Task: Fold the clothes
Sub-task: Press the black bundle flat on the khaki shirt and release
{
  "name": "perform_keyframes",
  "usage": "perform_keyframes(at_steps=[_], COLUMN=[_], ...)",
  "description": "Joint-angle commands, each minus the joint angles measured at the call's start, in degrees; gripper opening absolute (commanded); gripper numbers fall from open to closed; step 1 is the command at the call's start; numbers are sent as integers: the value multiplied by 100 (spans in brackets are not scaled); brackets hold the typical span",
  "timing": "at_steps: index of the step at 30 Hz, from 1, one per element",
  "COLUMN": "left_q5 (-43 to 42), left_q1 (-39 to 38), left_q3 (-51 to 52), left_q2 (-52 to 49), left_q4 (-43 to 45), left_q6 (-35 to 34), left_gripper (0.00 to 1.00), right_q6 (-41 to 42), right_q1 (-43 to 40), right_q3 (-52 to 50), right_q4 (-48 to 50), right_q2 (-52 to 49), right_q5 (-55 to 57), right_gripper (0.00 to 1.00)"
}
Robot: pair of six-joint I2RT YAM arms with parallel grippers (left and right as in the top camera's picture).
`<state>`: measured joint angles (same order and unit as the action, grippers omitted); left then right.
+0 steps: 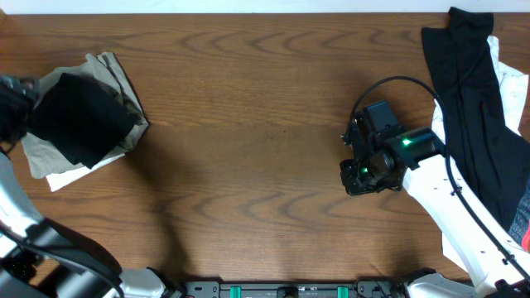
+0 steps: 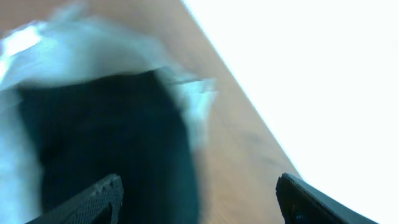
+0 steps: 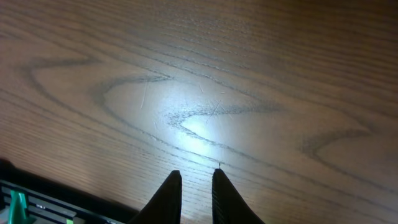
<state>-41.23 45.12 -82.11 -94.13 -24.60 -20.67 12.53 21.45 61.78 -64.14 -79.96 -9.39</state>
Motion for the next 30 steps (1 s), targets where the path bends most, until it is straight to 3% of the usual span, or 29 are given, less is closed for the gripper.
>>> perform_keyframes(at_steps=[1,8,16,21,25,27,30], left_q5=[-1338,-1318,-1322,-1423,-2107,-2535,-2824], left_q1=[-57,-68,116,289,321,304,295], left_q3=[-179,92,122,122,122,120,111], left_q2=[175,-564,-2389,-3250,-3436,-3364,-3021], left_q4=[94,94,243,374,514,730,822], left_q6=[155,511,564,560,562,560,560], left_gripper=[80,81,82,90,91,99,98], right_q6=[24,24,24,26,24,24,24], right_q1=[-55,-55,-55,-55,-55,-55,-55], right_q3=[13,13,13,13,13,13,13], right_q4=[24,-33,-153,-166,-144,-146,-144], right_q2=[57,57,57,57,57,57,57], right_q5=[42,42,42,42,42,42,42], right_gripper=[16,16,16,16,17,17,20])
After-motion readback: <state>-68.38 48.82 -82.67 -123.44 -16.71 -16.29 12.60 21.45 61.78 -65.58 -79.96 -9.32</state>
